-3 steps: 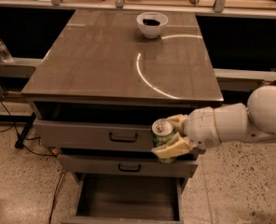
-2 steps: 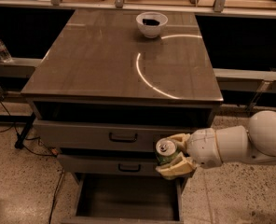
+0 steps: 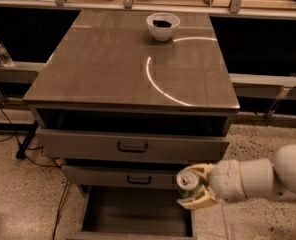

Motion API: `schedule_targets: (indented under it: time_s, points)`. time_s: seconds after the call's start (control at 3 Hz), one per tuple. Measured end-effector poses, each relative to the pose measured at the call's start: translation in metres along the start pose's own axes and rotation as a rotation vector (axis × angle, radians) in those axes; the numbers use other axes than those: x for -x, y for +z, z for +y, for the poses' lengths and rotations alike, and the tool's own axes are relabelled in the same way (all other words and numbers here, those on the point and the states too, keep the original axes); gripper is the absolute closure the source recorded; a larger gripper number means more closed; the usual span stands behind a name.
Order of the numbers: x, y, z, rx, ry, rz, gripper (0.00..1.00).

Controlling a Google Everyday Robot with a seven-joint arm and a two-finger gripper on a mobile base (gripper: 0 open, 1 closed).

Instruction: Place green can into bottom drawer

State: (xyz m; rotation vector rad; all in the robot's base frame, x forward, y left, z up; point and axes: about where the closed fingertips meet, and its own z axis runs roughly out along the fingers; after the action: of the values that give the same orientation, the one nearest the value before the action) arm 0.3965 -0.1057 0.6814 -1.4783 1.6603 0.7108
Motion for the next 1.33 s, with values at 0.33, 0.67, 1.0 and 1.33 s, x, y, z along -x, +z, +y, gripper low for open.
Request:
schedule_targets:
  time_s: [0.33,0.67,1.0,1.33]
  points:
    - [-0.077,0.017,0.011,-0.030,0.027,-0.011,1.00]
    - [-0.155,0.061,0.020,-0.023,0.082,-0.060,1.00]
    - [-0.213,0.110,0.034,-0.003,0.167,-0.115,1.00]
    - [-0.216,0.115,0.038,-0.006,0.171,-0.122,1.00]
